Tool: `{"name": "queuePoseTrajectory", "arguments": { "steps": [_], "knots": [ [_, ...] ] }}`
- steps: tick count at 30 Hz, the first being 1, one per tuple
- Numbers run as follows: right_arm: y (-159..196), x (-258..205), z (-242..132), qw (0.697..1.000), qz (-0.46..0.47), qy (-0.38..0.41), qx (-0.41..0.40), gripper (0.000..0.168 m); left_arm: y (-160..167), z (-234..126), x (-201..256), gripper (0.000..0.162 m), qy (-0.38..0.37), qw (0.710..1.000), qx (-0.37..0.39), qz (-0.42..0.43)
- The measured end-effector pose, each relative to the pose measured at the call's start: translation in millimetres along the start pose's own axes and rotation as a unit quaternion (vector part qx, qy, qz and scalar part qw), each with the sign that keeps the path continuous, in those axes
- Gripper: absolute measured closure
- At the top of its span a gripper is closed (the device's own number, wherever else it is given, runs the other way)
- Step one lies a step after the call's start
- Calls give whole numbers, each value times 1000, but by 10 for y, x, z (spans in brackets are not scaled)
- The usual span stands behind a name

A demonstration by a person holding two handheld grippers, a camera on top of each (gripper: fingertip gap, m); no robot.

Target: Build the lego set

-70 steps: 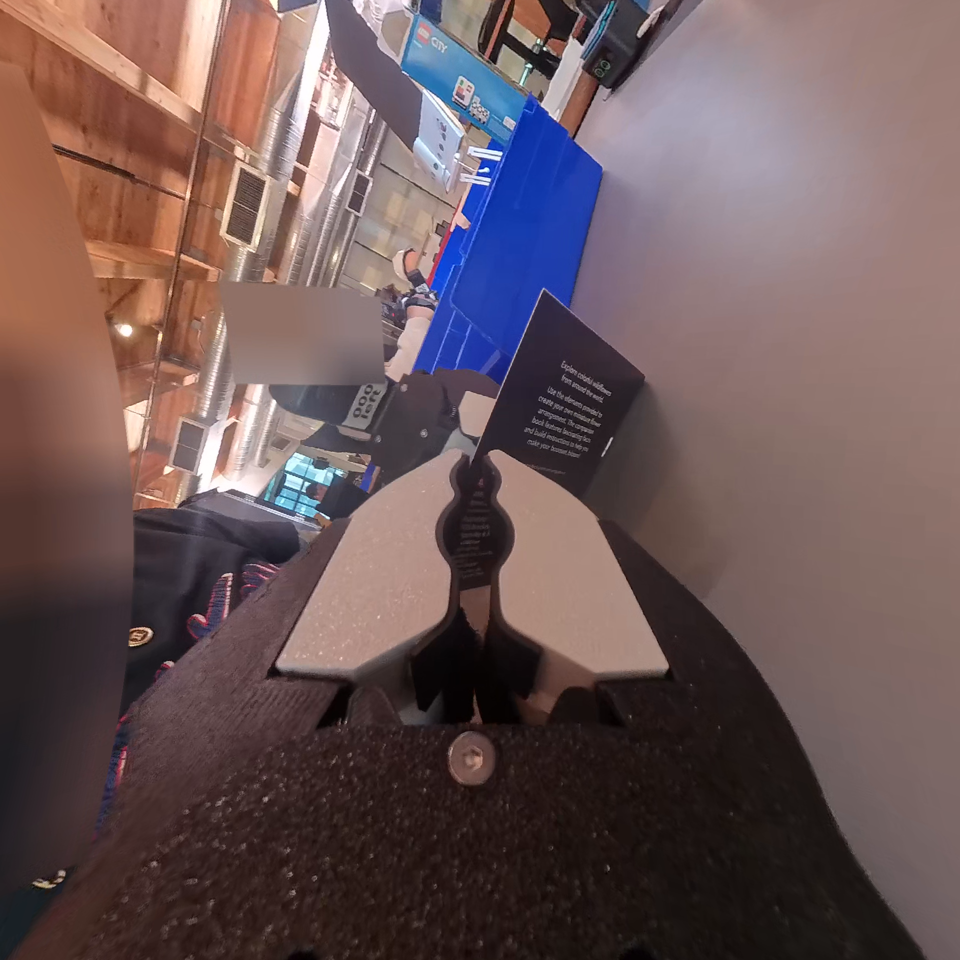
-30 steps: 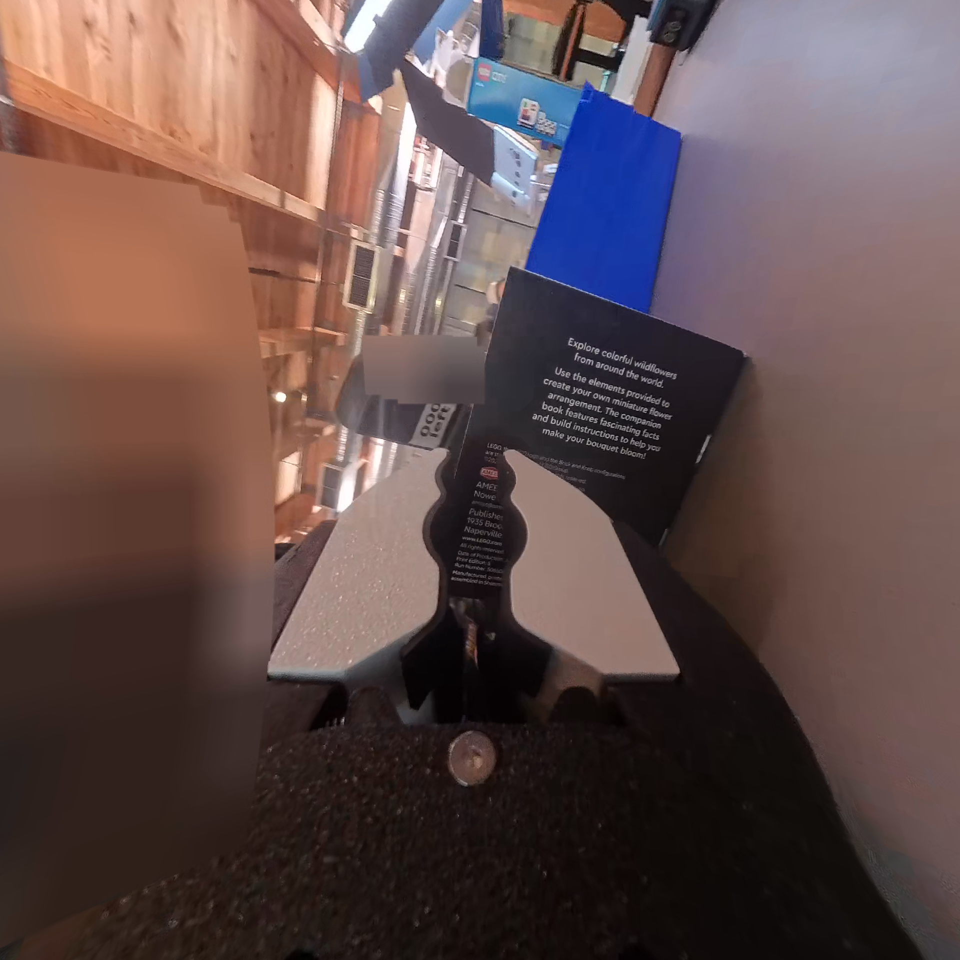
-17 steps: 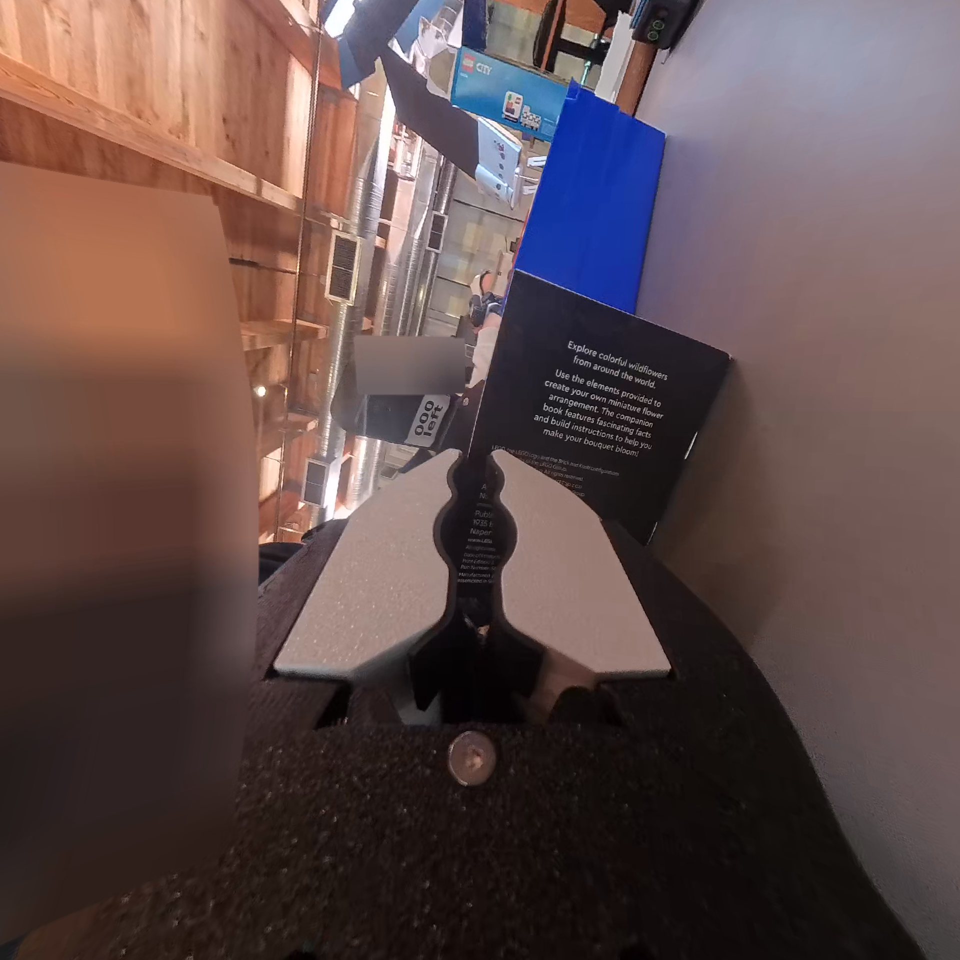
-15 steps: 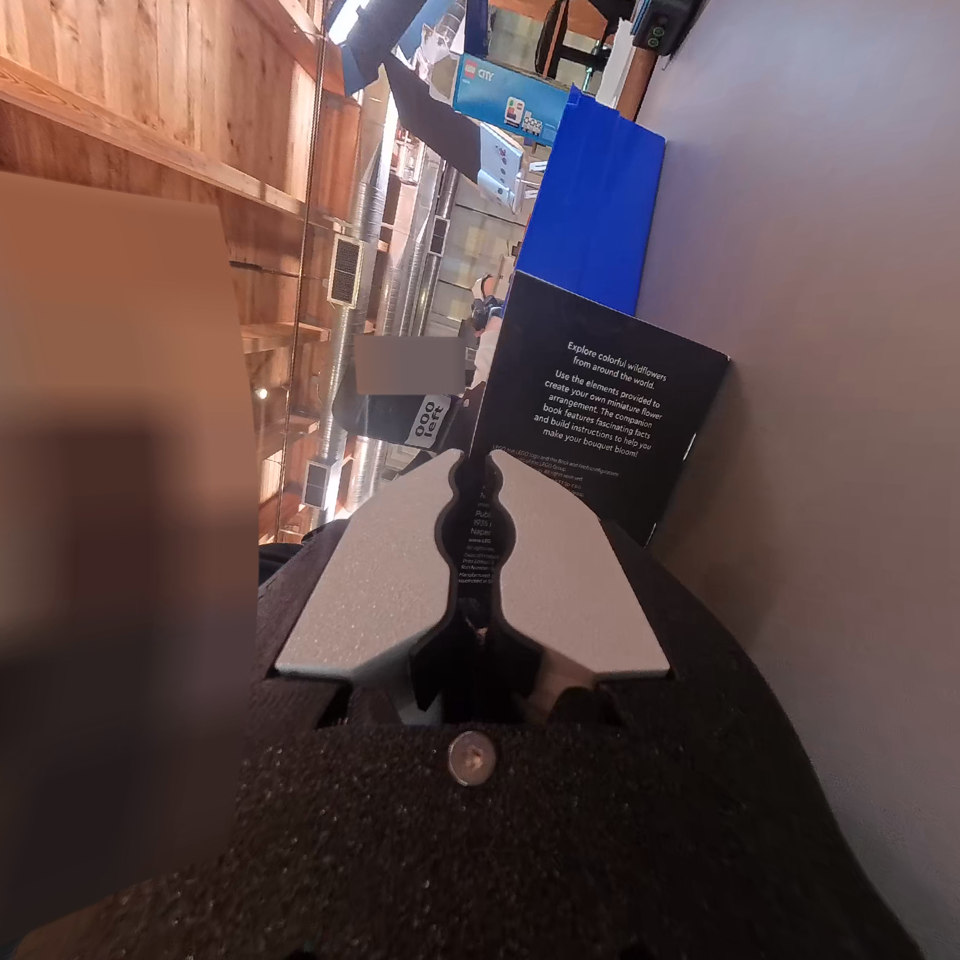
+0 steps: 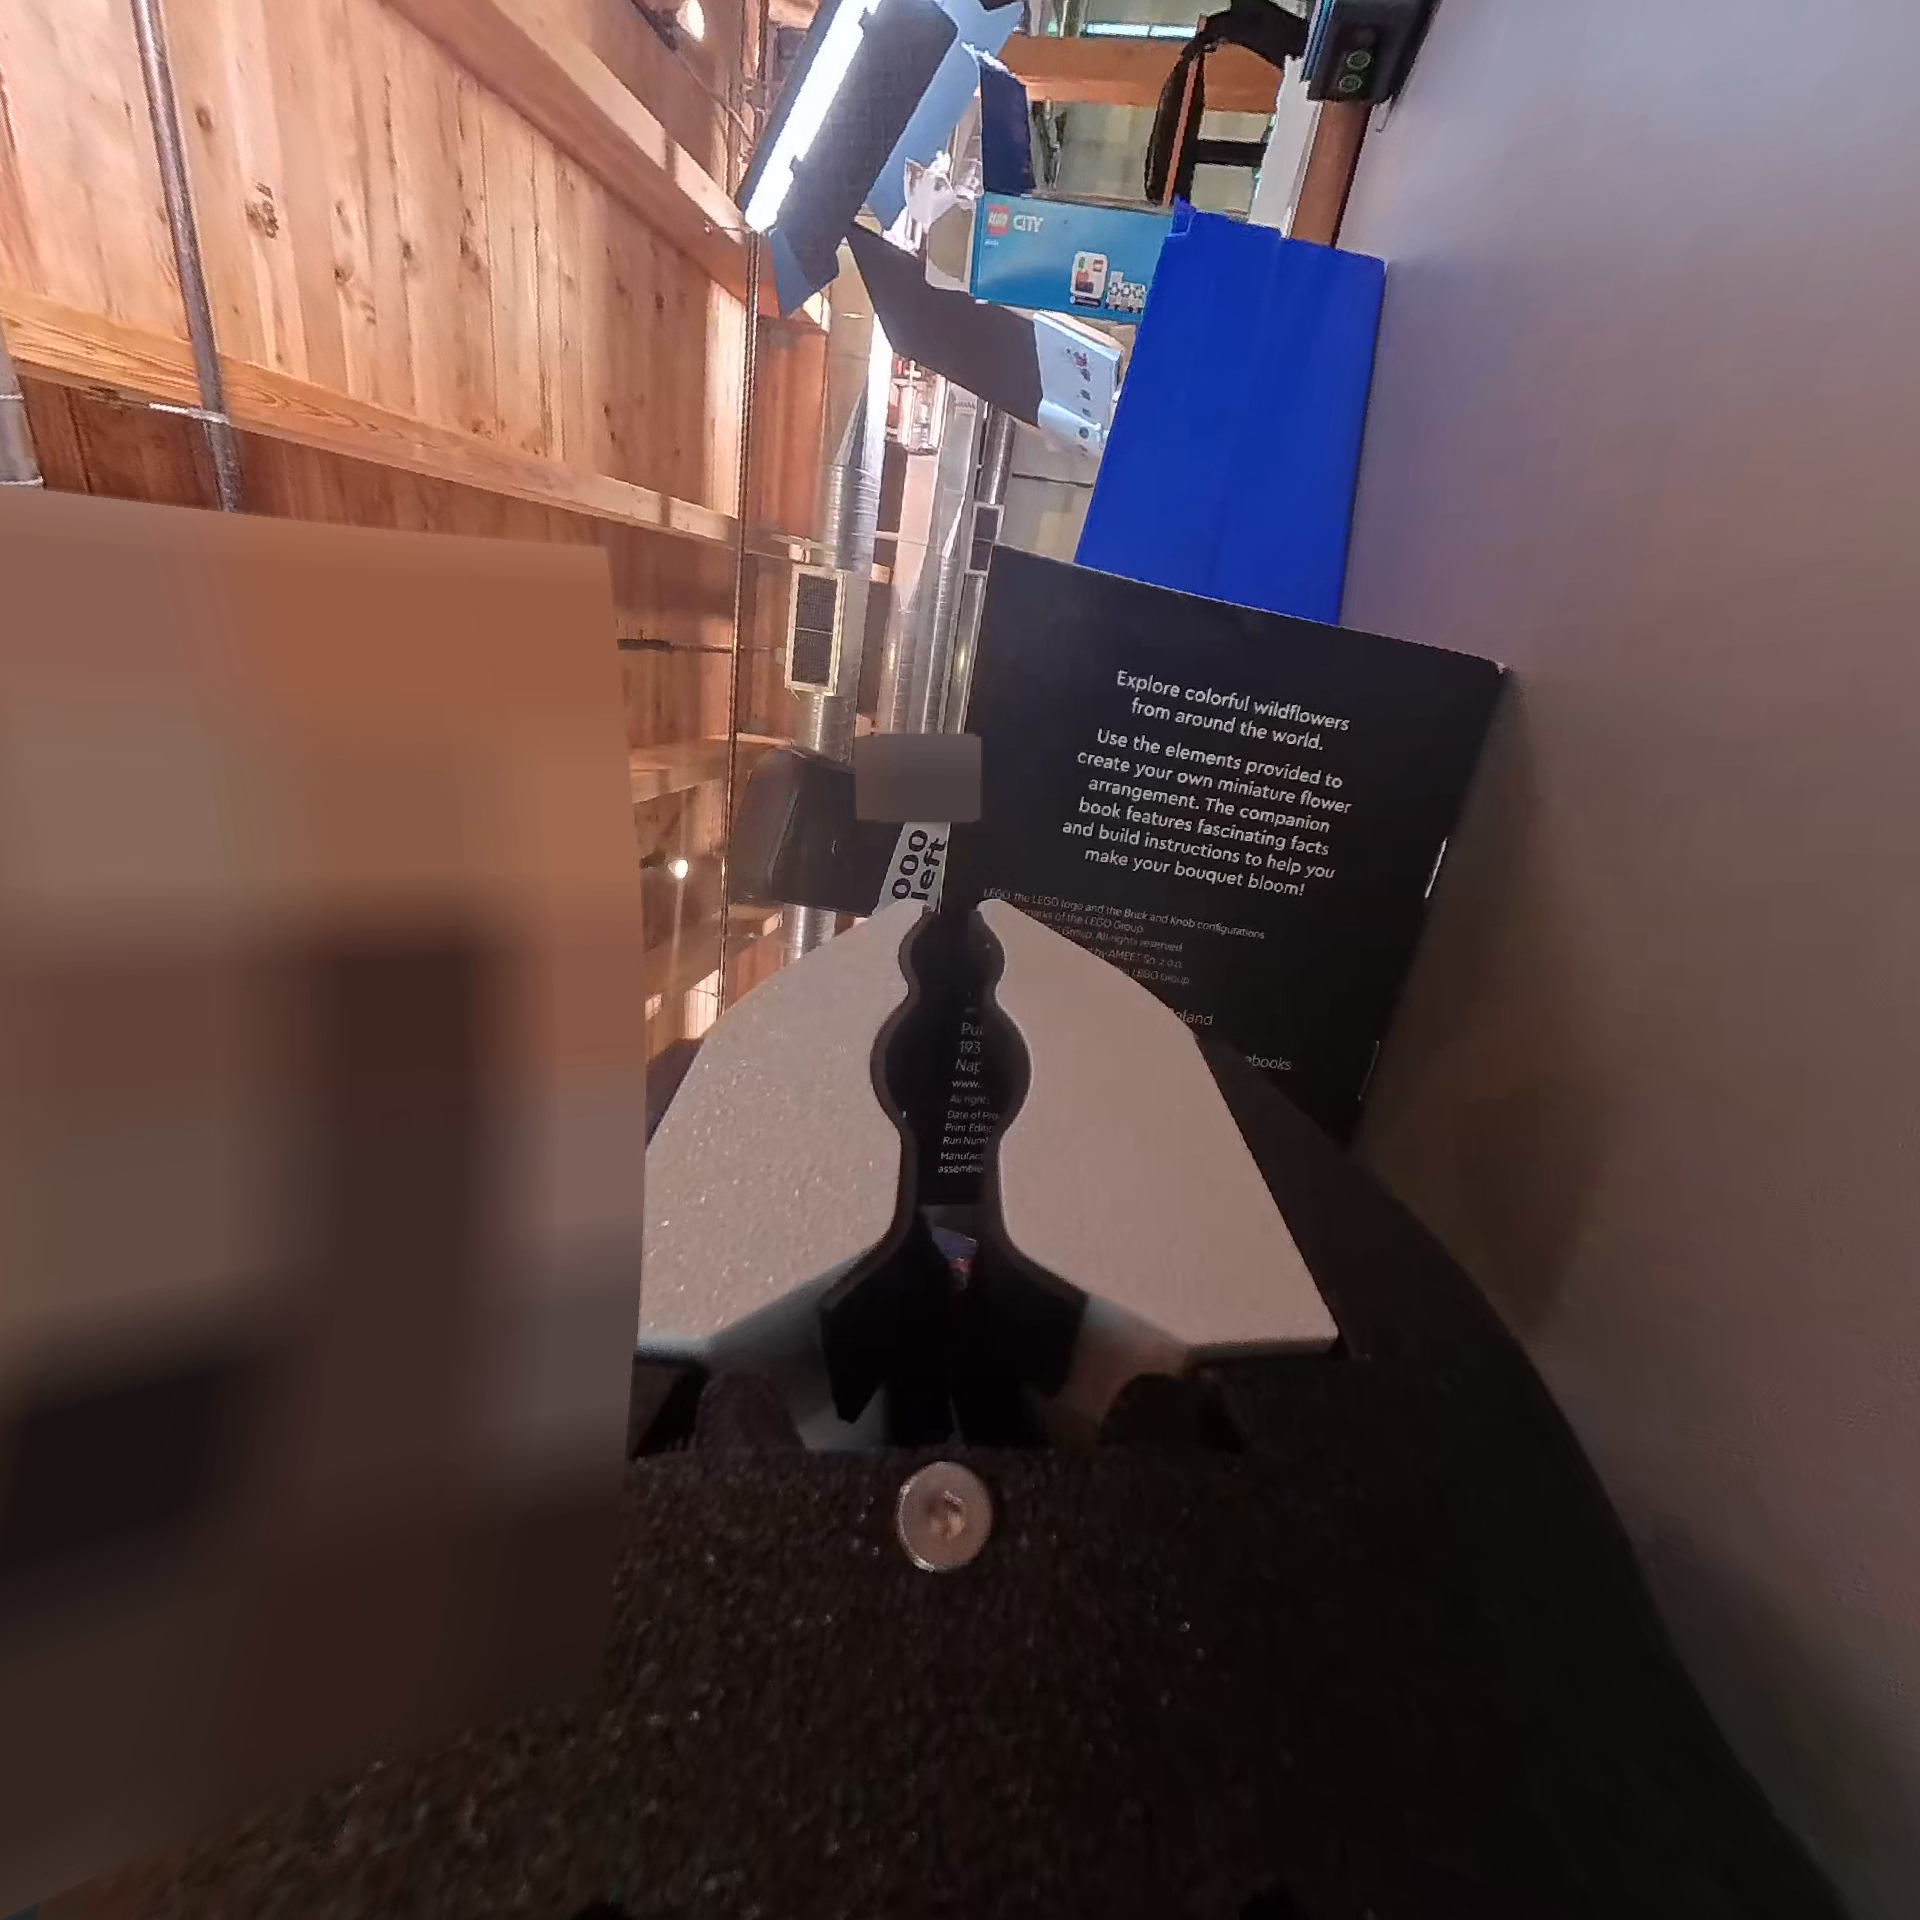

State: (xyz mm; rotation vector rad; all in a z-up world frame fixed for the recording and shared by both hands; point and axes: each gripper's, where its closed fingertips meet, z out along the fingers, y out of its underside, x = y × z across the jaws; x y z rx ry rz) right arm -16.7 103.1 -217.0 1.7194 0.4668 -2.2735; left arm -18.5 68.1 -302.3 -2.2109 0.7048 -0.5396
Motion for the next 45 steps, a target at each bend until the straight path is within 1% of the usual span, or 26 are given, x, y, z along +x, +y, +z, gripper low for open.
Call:
{"name": "queuePoseTrajectory", "arguments": {
  "steps": [8, 12, 14, 19, 23, 30, 33, 36, 37, 39, 40, 43, 45],
  "knots": [
    [-46, 63, -113, 999, -14, 44, 25, 167, 1, 0, -1, 115, -1, 1000, 0, -1],
    [-39, 180, -108, 995, -31, 91, 30, 168, 1, -10, 1, 115, 1, 1000, 3, -4],
    [-22, 164, -73, 995, -35, 87, 25, 167, 0, -13, 1, 115, 3, 1000, 3, -6],
    [73, 92, 92, 999, 7, 30, 19, 167, -1, -18, 9, 116, 8, 1000, 5, -8],
    [115, 116, 208, 1000, 21, 12, 18, 167, 0, -22, 29, 116, 19, 1000, 5, -10],
    [107, 148, 188, 999, 5, 31, 20, 167, 3, -27, 33, 116, 21, 1000, 5, -11],
    [118, 179, 203, 999, 1, 38, 17, 168, 21, -89, 47, 117, 39, 999, 12, -17],
    [82, 160, 185, 998, -34, 50, 26, 168, -77, -259, 2, 117, 48, 995, 70, -45],
    [79, 143, 180, 997, -54, 56, 26, 168, -116, -317, -5, 114, 49, 994, 89, -50],
    [89, 104, 184, 993, -92, 73, 26, 167, -211, -418, 16, 100, 61, 989, 121, -63],
    [89, 72, 189, 991, -107, 78, 30, 167, -281, -476, 30, 96, 71, 984, 138, -84],
    [130, 19, 210, 982, -156, 102, 37, 166, -483, -585, 38, 86, 110, 956, 178, -204],
    [204, -1, 242, 979, -170, 108, 40, 166, -461, -534, -69, 81, 100, 939, 178, -276]
  ]
}}
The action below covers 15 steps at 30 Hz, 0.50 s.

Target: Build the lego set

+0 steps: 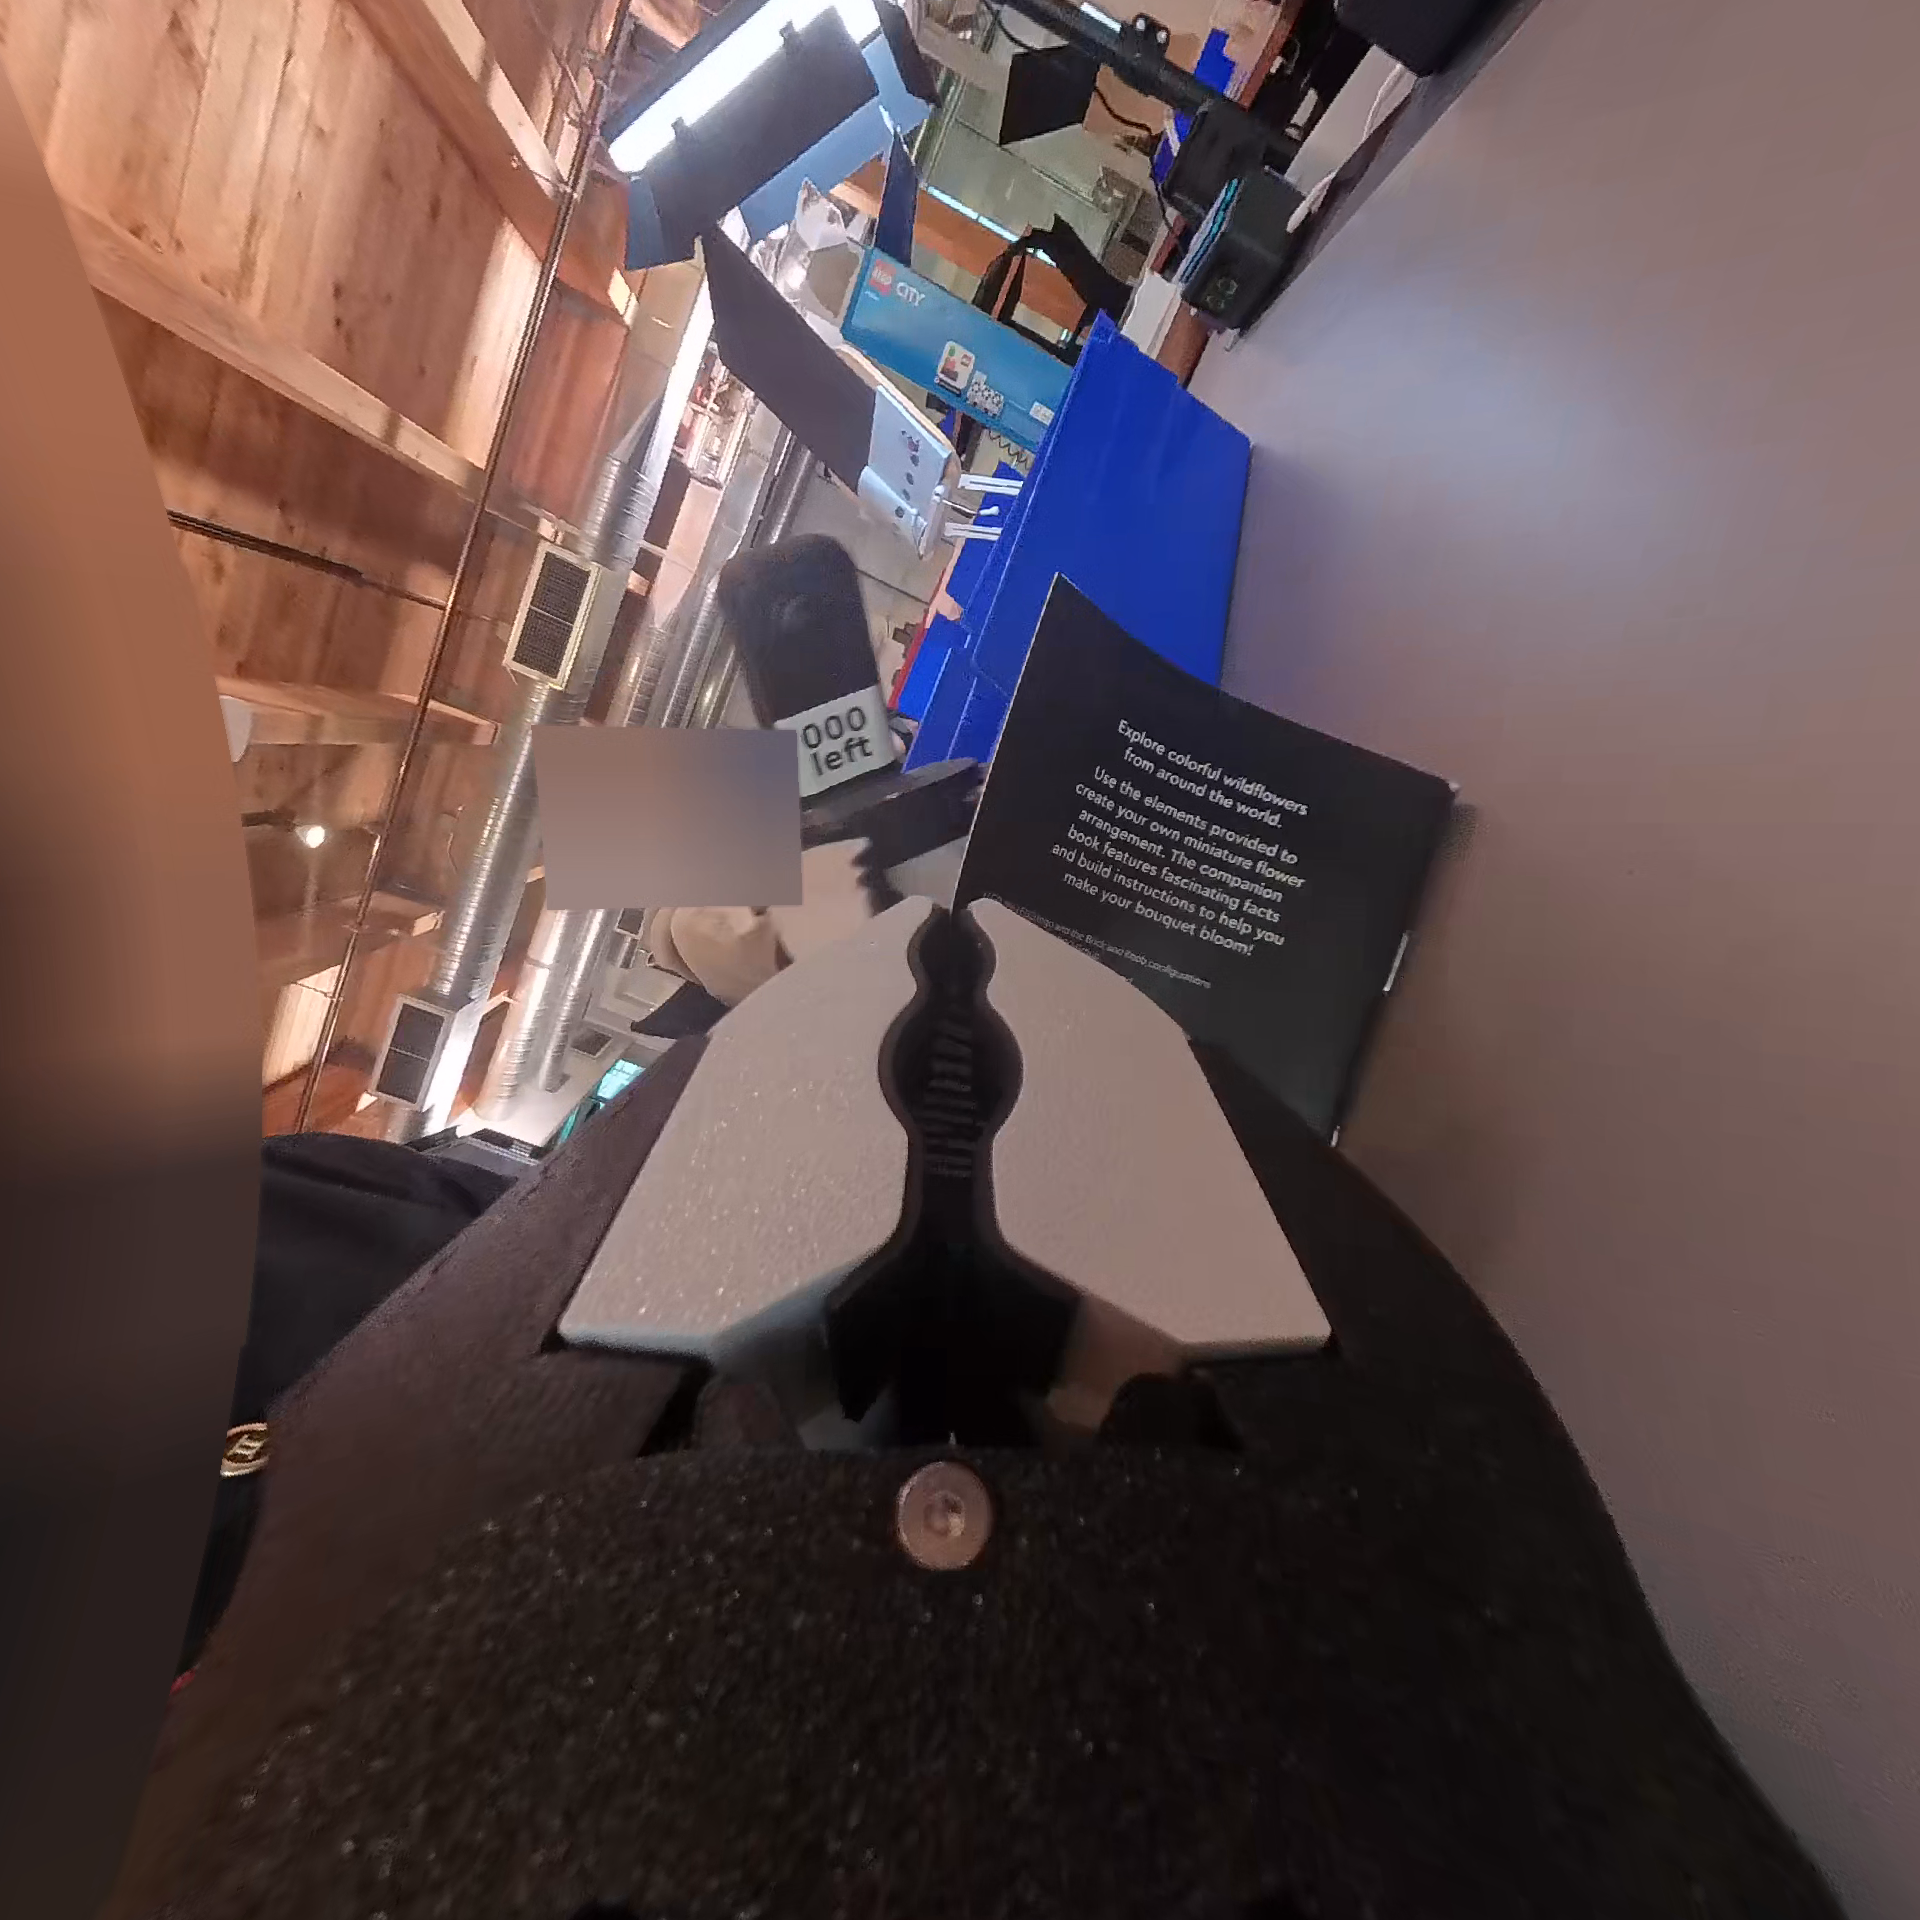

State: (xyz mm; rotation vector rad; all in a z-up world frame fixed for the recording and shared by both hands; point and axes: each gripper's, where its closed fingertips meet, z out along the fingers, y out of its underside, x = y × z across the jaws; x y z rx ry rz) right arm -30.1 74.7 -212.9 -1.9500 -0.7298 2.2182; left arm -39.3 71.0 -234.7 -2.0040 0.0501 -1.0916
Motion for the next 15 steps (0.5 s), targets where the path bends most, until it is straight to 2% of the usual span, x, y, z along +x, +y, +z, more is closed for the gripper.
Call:
{"name": "queuePoseTrajectory", "arguments": {
  "steps": [2, 4, 7, 14, 15],
  "knots": [
    [92, -29, 25, 1000, 1, -1, 1, 166, 20, 39, -82, 79, 1, 998, 17, -64],
    [180, -26, 47, 1000, 15, -5, 5, 166, 33, 68, -55, 80, 36, 991, 34, -124],
    [271, -9, 80, 998, 52, -20, 16, 166, 12, 42, -24, 83, 49, 988, 47, -140],
    [364, 29, 134, 996, 83, -39, 25, 164, 55, 46, -40, 121, 36, 990, 41, -129],
    [367, 42, 122, 995, 87, -39, 30, 168, 60, 44, -31, 134, 38, 991, 40, -125]
  ]
}}
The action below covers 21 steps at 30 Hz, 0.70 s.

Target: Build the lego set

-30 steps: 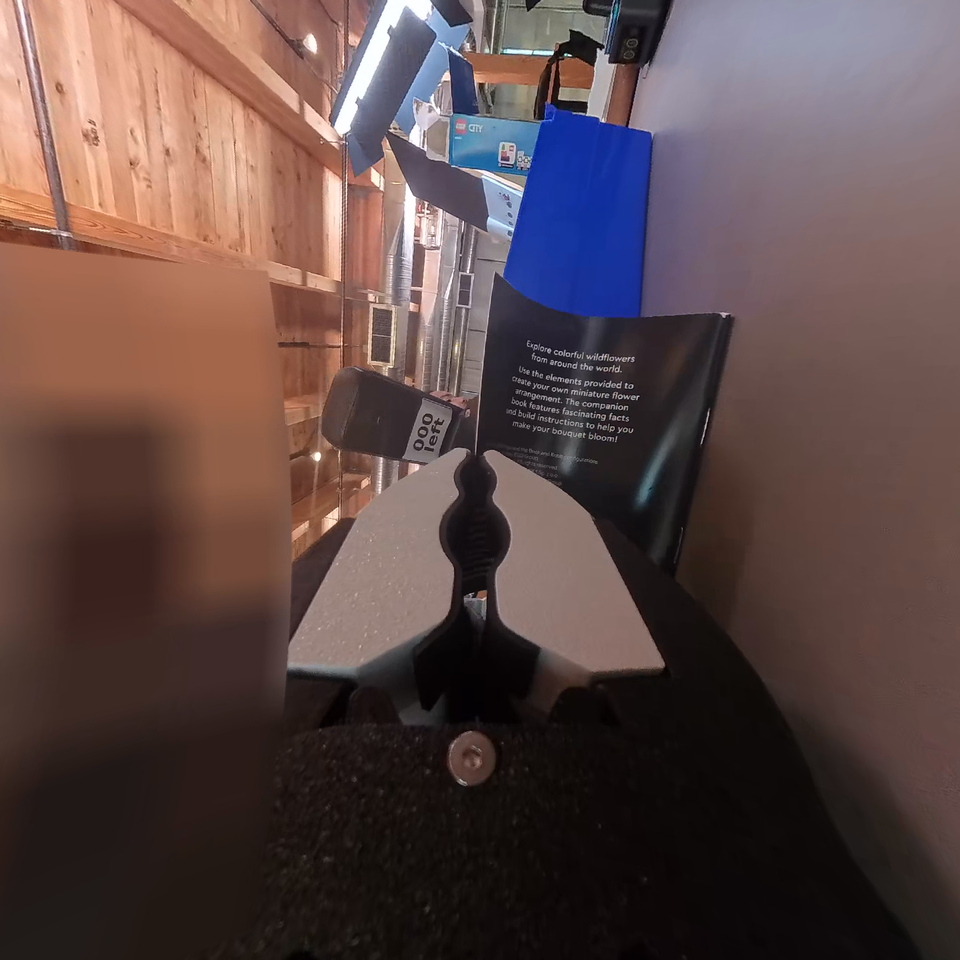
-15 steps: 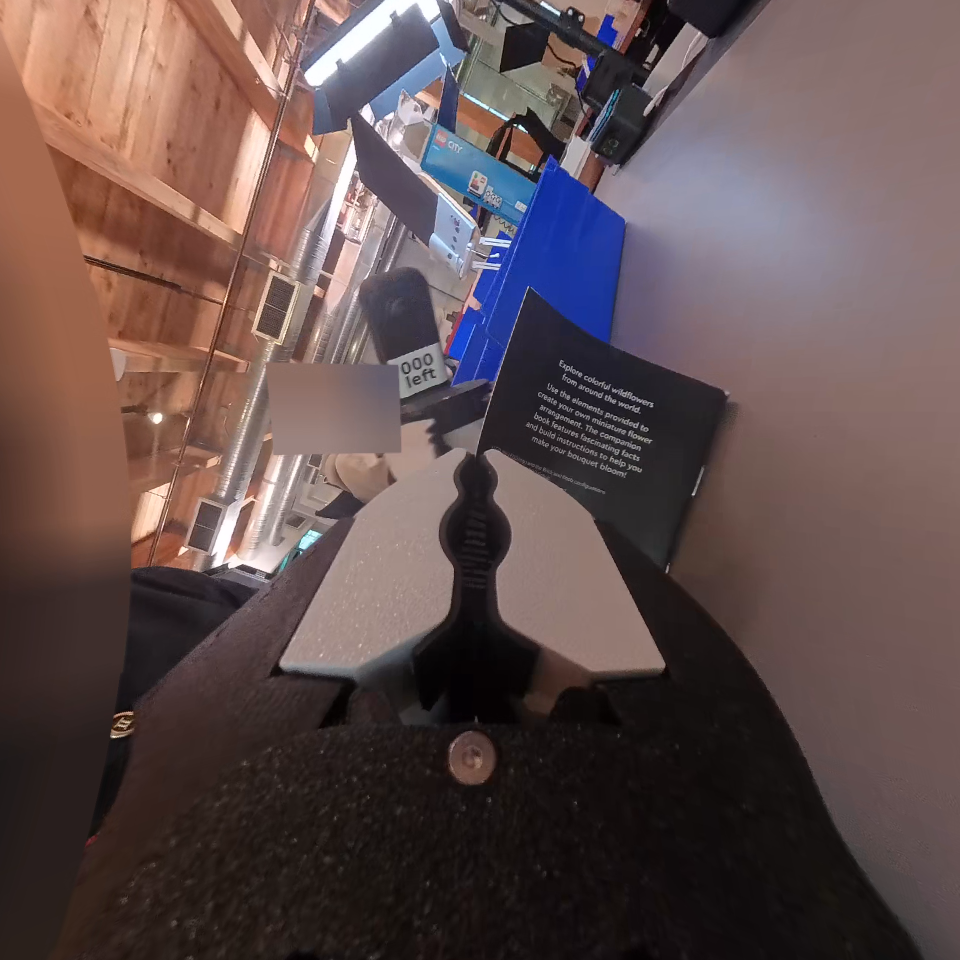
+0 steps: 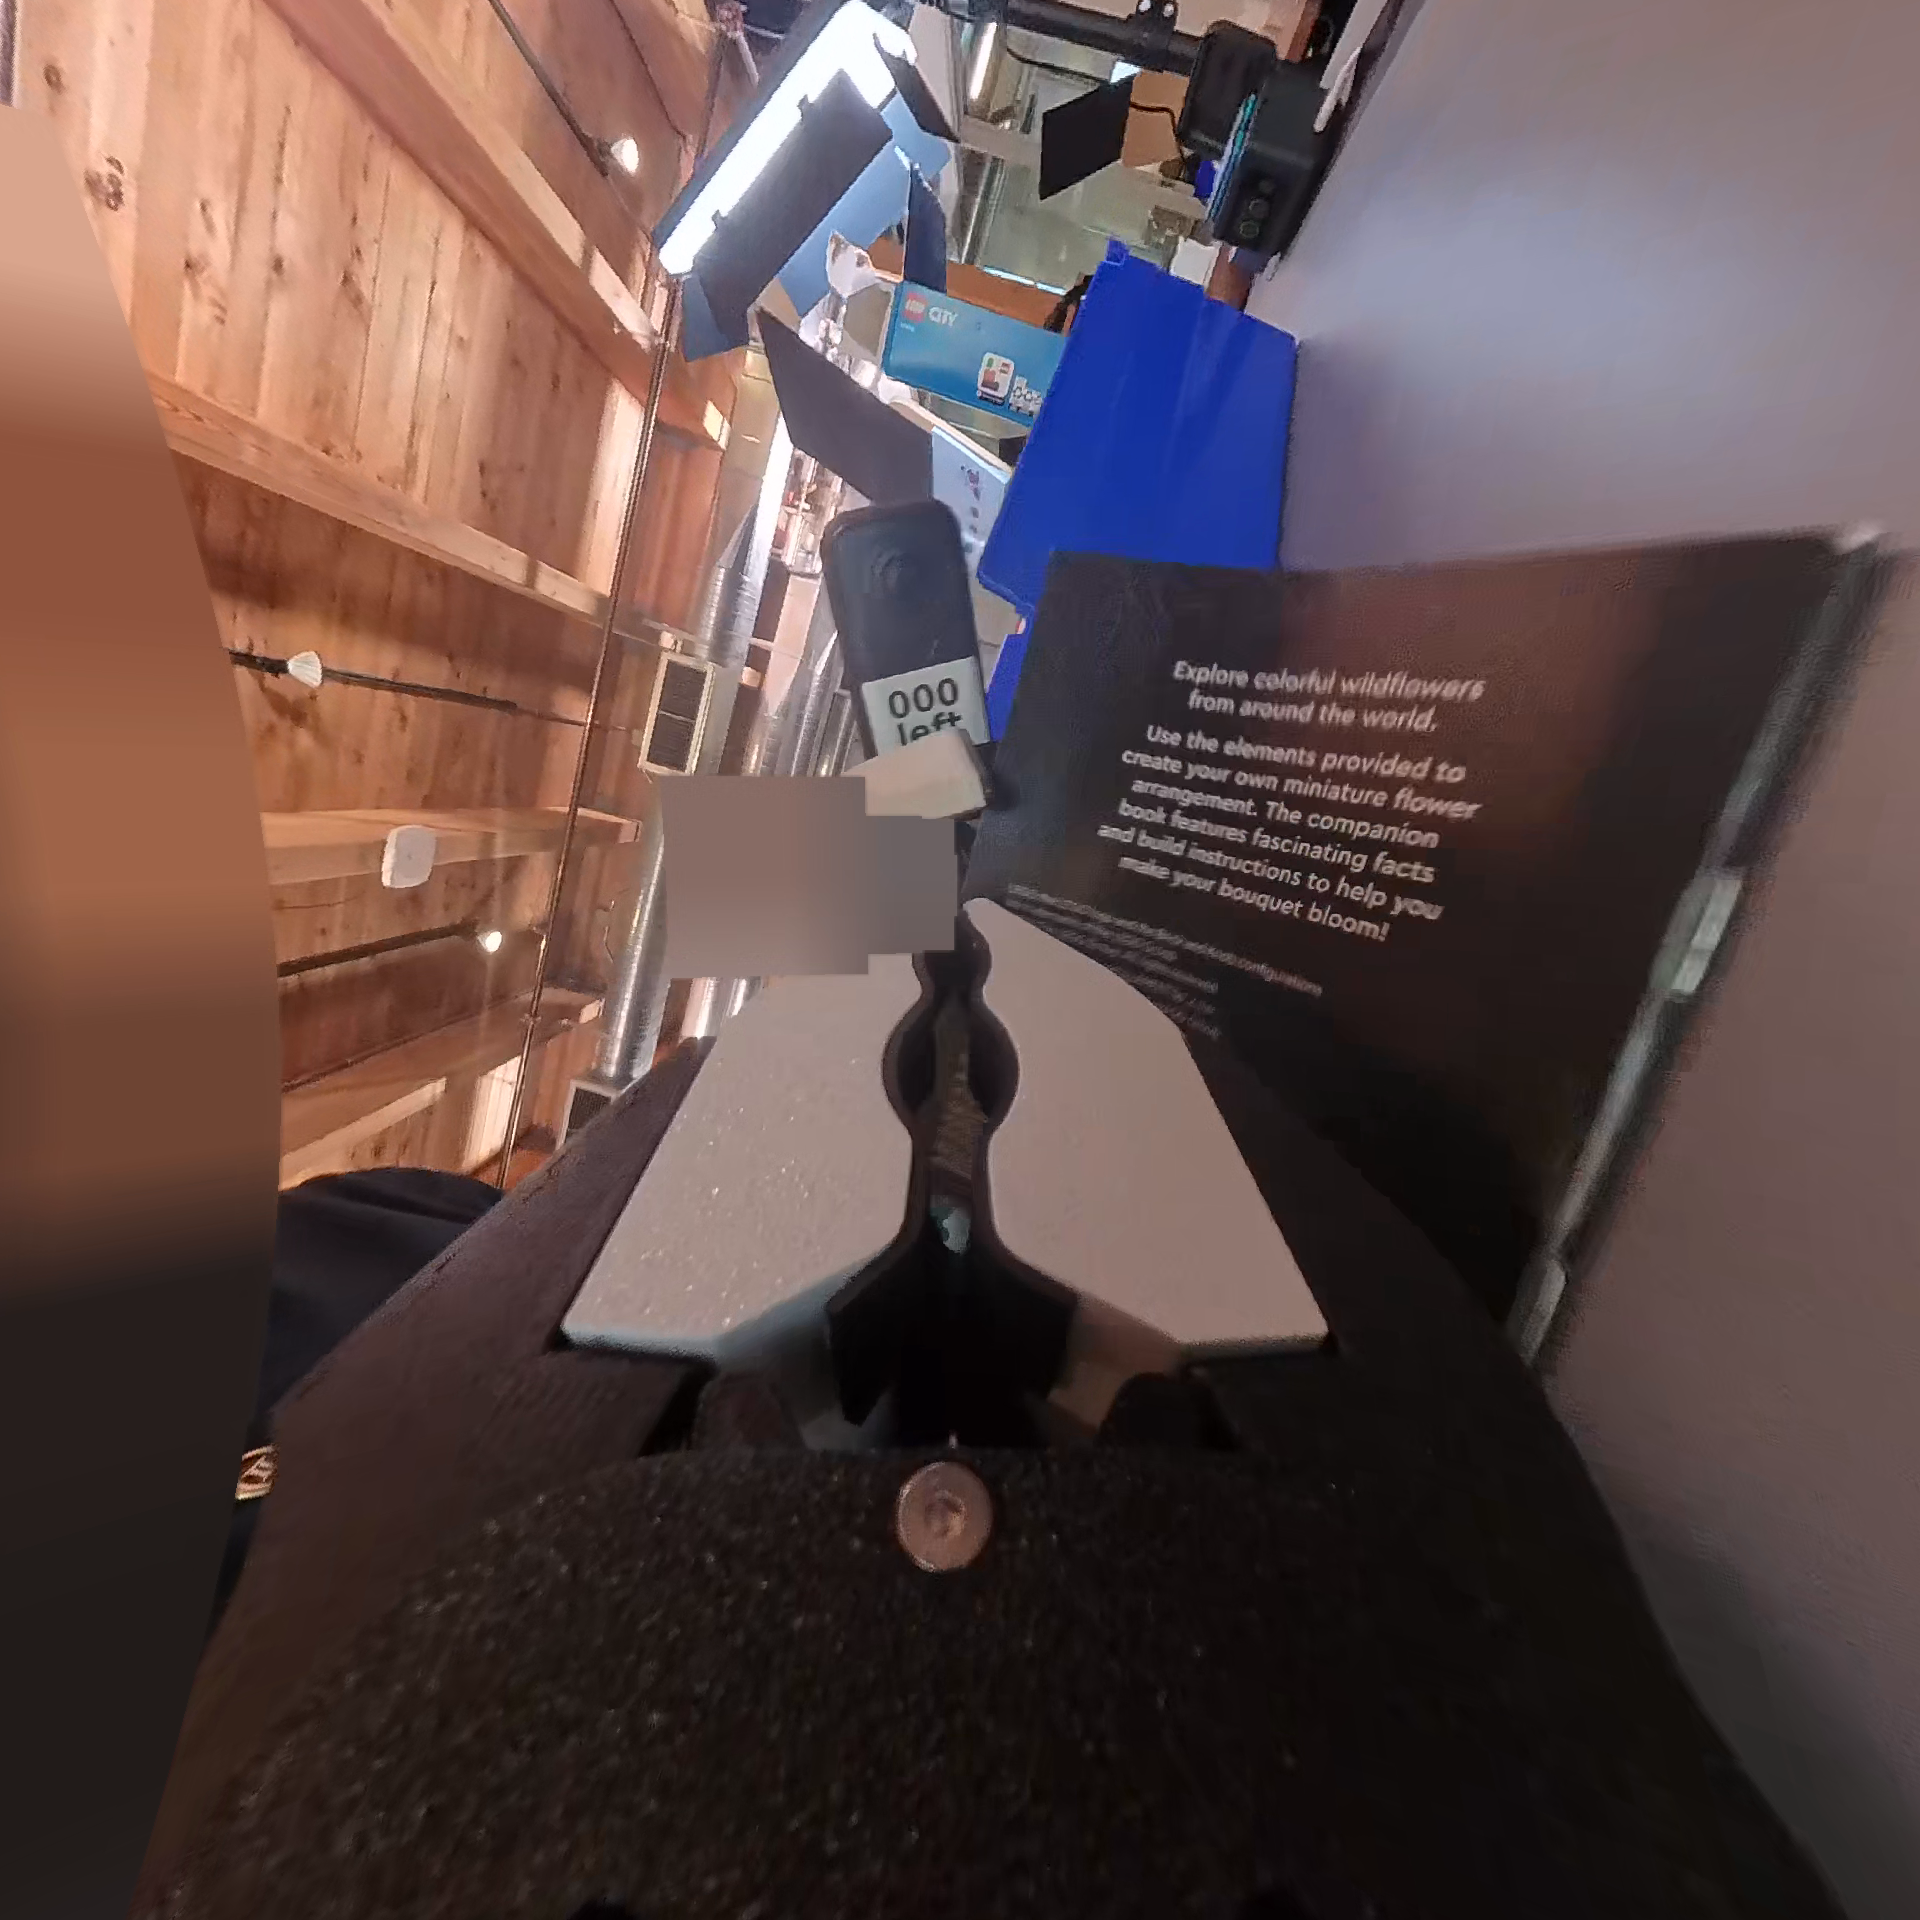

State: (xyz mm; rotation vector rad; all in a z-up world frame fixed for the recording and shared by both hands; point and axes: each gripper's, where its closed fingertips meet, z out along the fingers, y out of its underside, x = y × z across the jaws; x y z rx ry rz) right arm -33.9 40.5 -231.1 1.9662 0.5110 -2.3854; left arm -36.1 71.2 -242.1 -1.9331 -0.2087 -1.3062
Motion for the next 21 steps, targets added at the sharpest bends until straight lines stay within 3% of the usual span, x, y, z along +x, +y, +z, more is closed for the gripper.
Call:
{"name": "queuePoseTrajectory", "arguments": {
  "steps": [1, 2, 7, 11, 13, 16, 21],
  "knots": [
    [10, 35, -14, 1000, 4, 6, 1, 168, 4, -3, 6, 149, 1, 1000, 0, 5],
    [32, 58, -25, 1000, 7, 6, -1, 168, 8, 1, 6, 150, -2, 1000, -1, 9],
    [35, -95, -78, 1000, 4, -21, -9, 167, 128, 88, 13, 140, -15, 998, -49, 36],
    [-9, -317, -235, 998, -52, -9, -38, 148, 210, 133, 22, 132, -26, 995, -78, 63],
    [-14, -388, -336, 991, -111, 21, -69, 133, 282, 166, 75, 131, -20, 990, -100, 93],
    [-118, -337, -528, 970, -201, 100, -93, 124, 413, 237, 171, 130, -6, 983, -133, 124],
    [-465, -260, -907, 940, -266, 210, -46, 115, 559, 375, 498, 127, 45, 972, -124, 194]
  ]
}}
